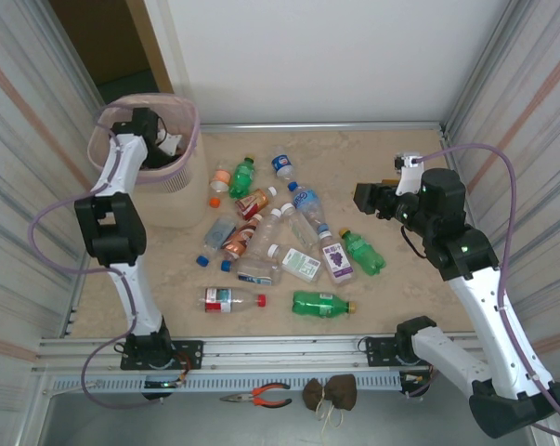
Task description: Put the plastic bottles in the bin
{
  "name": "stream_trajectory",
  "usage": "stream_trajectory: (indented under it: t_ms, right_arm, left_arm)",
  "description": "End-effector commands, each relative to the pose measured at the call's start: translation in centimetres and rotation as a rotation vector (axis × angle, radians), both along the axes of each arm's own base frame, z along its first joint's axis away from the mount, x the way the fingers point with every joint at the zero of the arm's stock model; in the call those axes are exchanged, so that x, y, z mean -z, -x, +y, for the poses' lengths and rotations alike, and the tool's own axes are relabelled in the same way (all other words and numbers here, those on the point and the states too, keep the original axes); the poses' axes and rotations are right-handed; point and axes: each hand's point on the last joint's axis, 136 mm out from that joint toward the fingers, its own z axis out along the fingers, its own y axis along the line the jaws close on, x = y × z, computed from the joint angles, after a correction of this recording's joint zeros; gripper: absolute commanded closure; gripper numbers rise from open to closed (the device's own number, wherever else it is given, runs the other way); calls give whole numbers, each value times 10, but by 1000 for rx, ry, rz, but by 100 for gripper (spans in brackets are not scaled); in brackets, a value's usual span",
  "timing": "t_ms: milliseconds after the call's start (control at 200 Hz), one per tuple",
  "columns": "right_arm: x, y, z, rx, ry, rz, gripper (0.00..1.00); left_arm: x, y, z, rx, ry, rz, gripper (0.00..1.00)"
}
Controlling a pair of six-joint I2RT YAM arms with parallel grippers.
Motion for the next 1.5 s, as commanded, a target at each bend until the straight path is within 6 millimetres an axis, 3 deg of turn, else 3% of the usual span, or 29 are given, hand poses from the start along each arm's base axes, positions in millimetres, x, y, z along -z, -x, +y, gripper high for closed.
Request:
stream_trajectory:
  t_ms: [0, 376, 601, 837, 992, 1107, 1353, 1498]
  right_arm:
    - [-10, 7, 2, -17, -2, -28, 28]
    - [-16, 11, 0, -17, 3, -42, 28]
    - [-17, 11, -1, -16, 3, -44, 28]
    - [-18, 13, -2, -11, 6, -46, 28]
    - [-17, 13, -3, -10, 8, -43, 28]
    - [-16, 13, -3, -10, 7, -42, 28]
    - [-14, 15, -5, -4, 12, -39, 28]
    - [-12, 16, -5, -3, 13, -36, 28]
  left_arm:
    - [-61, 5, 3, 7, -18, -125, 29]
    - [-169, 18, -1, -15, -5, -387, 31]
    - [-230, 30, -28, 34, 33, -558, 32]
    - [-266, 39, -61, 70, 26, -676, 33]
    - [-268, 39, -96, 126, -3, -705, 33]
    - [-258, 34, -122, 163, -50, -707, 34]
    - [-216, 11, -166, 208, -167, -670, 34]
    - [-179, -2, -185, 229, -198, -602, 33]
